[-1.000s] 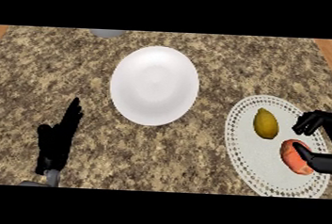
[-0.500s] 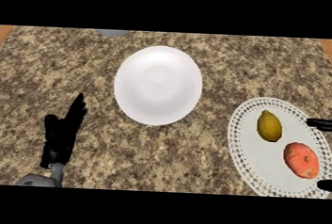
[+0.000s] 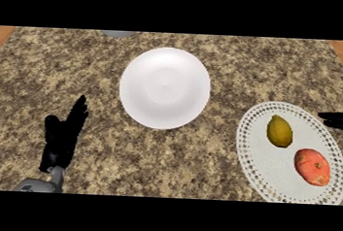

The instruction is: Pick the squash from the placemat and place it in the plate

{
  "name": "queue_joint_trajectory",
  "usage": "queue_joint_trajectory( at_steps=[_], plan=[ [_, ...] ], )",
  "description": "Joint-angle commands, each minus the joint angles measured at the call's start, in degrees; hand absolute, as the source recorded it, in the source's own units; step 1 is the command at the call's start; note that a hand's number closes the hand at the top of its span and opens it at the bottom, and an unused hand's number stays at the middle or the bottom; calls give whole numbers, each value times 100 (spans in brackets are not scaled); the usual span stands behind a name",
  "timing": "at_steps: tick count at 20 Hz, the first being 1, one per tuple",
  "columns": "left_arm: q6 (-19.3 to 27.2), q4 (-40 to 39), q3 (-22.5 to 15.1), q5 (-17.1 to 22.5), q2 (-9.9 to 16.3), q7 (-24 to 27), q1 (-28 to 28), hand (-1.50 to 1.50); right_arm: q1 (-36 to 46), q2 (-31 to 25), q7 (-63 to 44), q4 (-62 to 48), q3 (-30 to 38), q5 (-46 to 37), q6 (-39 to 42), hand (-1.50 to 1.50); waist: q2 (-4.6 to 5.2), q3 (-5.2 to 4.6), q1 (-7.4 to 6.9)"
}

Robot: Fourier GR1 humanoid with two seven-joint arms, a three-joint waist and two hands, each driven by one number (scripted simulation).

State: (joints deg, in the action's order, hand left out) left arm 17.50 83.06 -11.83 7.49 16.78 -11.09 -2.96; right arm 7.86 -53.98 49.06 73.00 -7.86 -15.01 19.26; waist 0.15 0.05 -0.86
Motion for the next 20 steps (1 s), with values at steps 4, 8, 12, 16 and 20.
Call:
queue_joint_trajectory(
  at_steps=[4, 8, 12, 16, 20],
  plan=[
    [-93, -312, 167, 7, -97, 207, -70, 0, 200, -531, 162, -27, -683, -900, 577, -150, 0, -9, 49],
    [-40, -207, 59, -194, -253, 160, -39, 0, 742, -165, 104, -558, -891, -1339, 617, -150, 2, -5, 16],
    [-18, -10, 124, -283, -256, -341, -222, 0, 629, -46, 149, -646, -942, -1630, 491, -150, -7, -4, 51],
    [-37, -157, 170, -391, -472, 87, 19, 0, 572, 101, 12, -410, -820, -1750, 517, -150, -14, -6, 79],
    [-100, -125, 254, -445, -412, -114, -100, 0, 926, 270, 359, -1079, -996, -2077, 468, -150, -4, -4, 40]
  ],
)
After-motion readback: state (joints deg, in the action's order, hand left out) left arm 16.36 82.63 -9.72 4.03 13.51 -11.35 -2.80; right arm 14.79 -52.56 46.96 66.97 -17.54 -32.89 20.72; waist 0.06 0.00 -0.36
